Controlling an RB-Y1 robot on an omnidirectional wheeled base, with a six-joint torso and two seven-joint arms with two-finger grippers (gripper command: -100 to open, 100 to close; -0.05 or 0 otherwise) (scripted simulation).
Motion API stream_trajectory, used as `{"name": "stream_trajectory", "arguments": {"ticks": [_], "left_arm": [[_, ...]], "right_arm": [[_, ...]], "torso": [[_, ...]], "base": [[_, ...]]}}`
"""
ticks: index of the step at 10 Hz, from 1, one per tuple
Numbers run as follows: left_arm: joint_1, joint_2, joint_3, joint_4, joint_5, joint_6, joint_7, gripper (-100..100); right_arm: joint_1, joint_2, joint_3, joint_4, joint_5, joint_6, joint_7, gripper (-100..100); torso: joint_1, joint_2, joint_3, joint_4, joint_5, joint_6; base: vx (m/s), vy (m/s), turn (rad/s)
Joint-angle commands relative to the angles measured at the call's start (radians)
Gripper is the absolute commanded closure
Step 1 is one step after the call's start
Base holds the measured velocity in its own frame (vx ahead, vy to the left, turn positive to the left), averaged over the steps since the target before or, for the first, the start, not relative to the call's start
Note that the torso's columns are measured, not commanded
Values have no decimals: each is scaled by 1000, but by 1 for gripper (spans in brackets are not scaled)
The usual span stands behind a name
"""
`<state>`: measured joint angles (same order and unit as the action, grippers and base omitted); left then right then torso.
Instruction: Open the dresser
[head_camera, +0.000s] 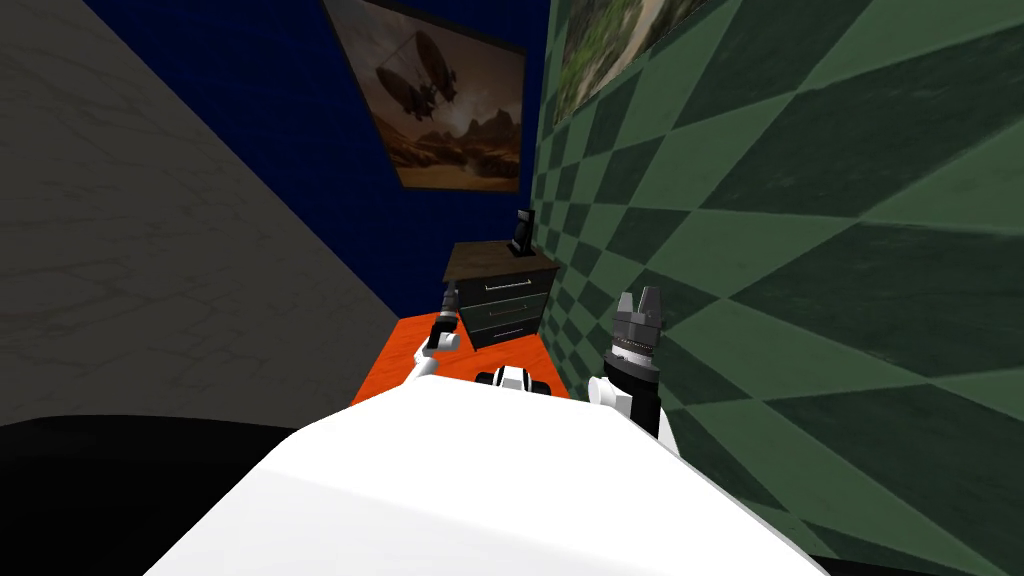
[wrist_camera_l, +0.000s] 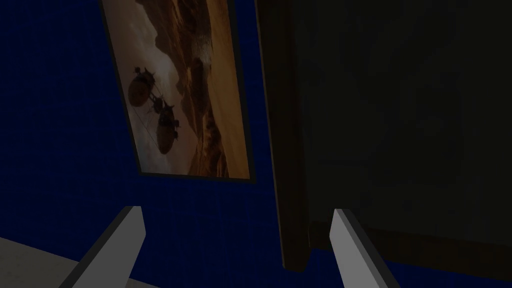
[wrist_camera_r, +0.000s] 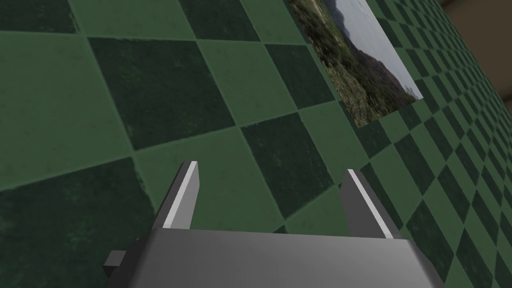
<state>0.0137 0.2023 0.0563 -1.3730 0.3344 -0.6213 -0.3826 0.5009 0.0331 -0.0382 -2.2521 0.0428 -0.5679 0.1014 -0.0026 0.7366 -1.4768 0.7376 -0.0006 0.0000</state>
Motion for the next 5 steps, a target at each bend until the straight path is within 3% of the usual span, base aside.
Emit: {"name": "stream_trajectory", "arguments": {"ticks": [1, 5], "left_arm": [[-29, -12, 0, 66, 25, -7, -22, -100], [-81, -37, -1, 160, 70, -25, -52, -100]], "right_arm": [[0, 0, 0, 0, 0, 0, 0, 0], [0, 0, 0, 0, 0, 0, 0, 0]], "torso": [[2, 1, 1, 0, 0, 0], [3, 3, 2, 1, 1, 0]], "base": [[56, -89, 55], [59, -96, 81]]}}
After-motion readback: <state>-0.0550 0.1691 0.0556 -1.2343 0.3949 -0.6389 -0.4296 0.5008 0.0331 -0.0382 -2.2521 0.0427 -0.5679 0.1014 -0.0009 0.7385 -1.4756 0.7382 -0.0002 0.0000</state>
